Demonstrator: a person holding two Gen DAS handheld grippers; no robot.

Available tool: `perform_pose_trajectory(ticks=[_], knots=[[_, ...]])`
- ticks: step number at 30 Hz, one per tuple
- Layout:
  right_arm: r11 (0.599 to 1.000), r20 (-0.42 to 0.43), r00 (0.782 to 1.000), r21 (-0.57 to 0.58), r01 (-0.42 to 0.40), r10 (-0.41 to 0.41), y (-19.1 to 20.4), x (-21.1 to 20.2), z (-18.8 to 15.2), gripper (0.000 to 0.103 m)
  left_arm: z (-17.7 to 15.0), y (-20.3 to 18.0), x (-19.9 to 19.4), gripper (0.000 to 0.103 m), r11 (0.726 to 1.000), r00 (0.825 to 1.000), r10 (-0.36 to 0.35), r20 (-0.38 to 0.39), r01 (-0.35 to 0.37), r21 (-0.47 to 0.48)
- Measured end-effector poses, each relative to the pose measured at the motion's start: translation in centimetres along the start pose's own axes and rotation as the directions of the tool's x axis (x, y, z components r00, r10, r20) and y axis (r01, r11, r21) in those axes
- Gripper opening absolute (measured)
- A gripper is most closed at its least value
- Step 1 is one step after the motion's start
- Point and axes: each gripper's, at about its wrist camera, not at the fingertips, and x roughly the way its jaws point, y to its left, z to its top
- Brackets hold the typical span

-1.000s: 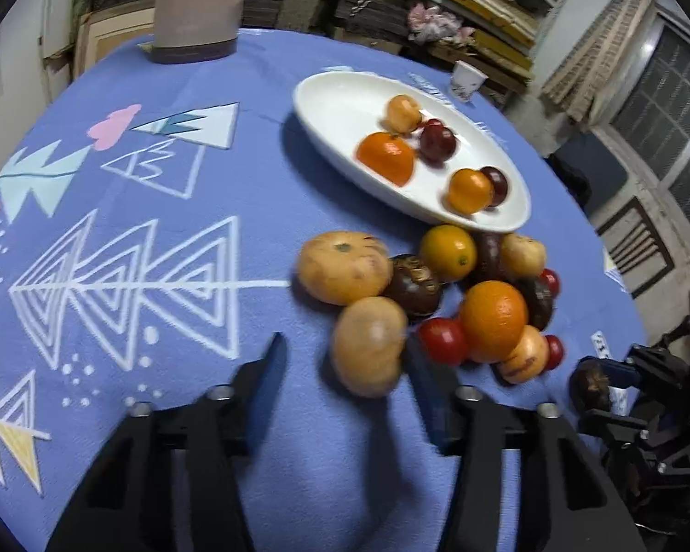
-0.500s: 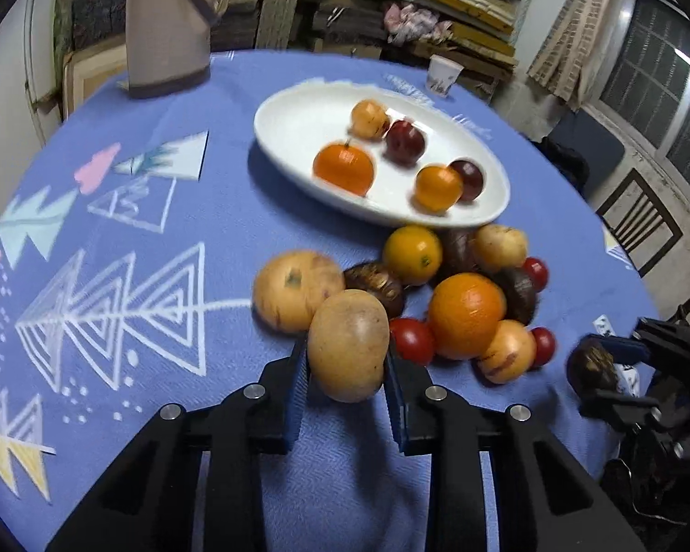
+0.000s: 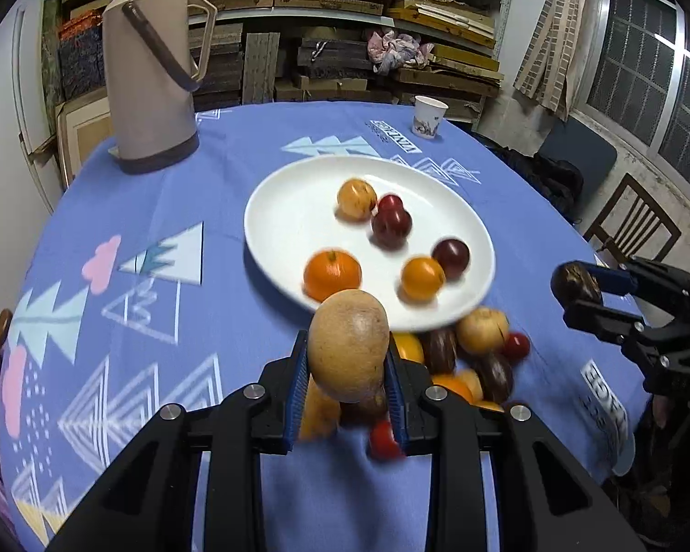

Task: Organize fruits
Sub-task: 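Lower the tan fruit onto the plate with the left tool while the right tool sets the brown fruit there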

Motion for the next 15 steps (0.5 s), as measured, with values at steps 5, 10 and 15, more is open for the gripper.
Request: perform_pose_trajectory(ticks=[5,10,15], knots=[[0.999,-0.033,0.999,0.033,0.006,-0.005,-2.8,3.5,2.6,0.044,3.0,0.9,2.5,0.03,1.0,1.0,-0.003,-0.005,0.003,-0.009],[0.995,-0.079,0.997,0.094,0.022,-0.014,-5.6,7.6,4.0,0.044,5.6,2.3,5.9,0.03,0.999,0.999,0.007,-0.032,-0.008,-0.047],[0.99,-0.115,0.993,0.136,0.021,-0.006,-7.2,10.7,4.6,0.044,6.7,3.2,9.6,0.03,0.997,0.996,0.014,-0.094,-0.02,-0.071]])
